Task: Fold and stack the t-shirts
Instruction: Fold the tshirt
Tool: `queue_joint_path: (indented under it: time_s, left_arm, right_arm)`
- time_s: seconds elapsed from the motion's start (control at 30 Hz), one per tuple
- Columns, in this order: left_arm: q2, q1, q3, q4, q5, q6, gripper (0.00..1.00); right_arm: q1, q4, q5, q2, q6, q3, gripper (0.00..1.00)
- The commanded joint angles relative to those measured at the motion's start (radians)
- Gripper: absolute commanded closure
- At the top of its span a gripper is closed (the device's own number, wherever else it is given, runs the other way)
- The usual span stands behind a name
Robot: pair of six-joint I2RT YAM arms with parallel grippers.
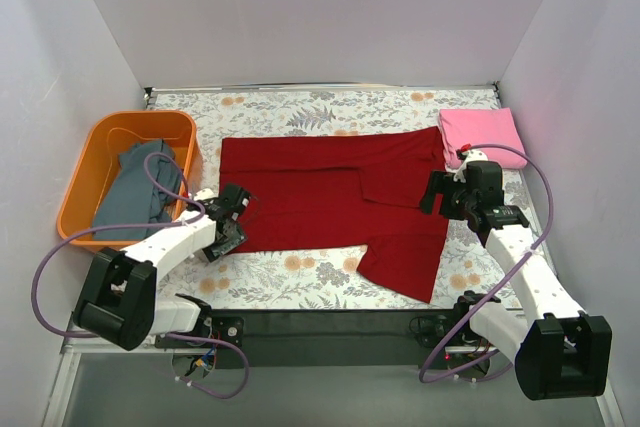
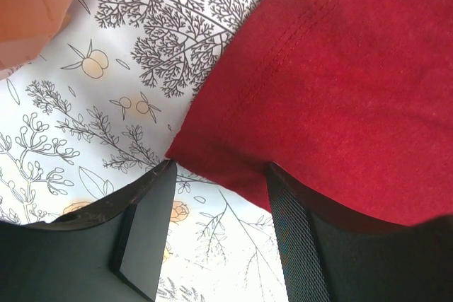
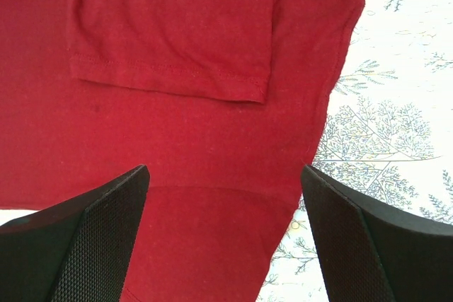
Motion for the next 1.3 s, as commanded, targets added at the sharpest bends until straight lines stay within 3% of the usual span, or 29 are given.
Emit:
queue_joint_path:
  time_s: [0.0,0.17,0.27,0.3,0.47,0.8,0.83,1.27]
  left_arm:
    - [0.027,0.000,-0.004,0.005,-0.084,-0.041,0.50]
    - [0.063,0.002,-0.009,0.050,-0.067,-0.015,0.52]
    - [0.064,0.003,-0.008,0.058,-0.053,-0.001,0.65]
    - [0.058,0.002,-0.009,0.058,-0.049,0.008,0.74]
    - [0.023,0.002,-0.018,0.070,-0.018,0.031,0.99]
    - [-0.052,-0.001,-0.028,0.102,0.016,0.071,1.00]
    - [-0.055,-0.001,-0.028,0.104,0.017,0.073,1.00]
    - [-0.097,-0.006,-0.034,0.113,0.023,0.079,1.00]
  right_arm:
    - [0.003,0.017,0.018,0.002,0.012,-0.002,0.21]
    - [0.003,0.016,0.030,0.002,0.011,-0.019,0.22]
    - [0.004,-0.002,0.060,0.005,0.012,-0.030,0.22]
    - [0.003,-0.013,0.068,0.012,0.011,-0.030,0.23]
    - [-0.002,-0.094,0.117,0.056,0.055,-0.036,0.27]
    - [-0.008,-0.205,0.111,0.081,0.133,-0.101,0.45]
    - [-0.010,-0.206,0.111,0.081,0.136,-0.108,0.51]
    - [-0.008,-0.179,0.130,0.153,0.115,-0.122,0.56]
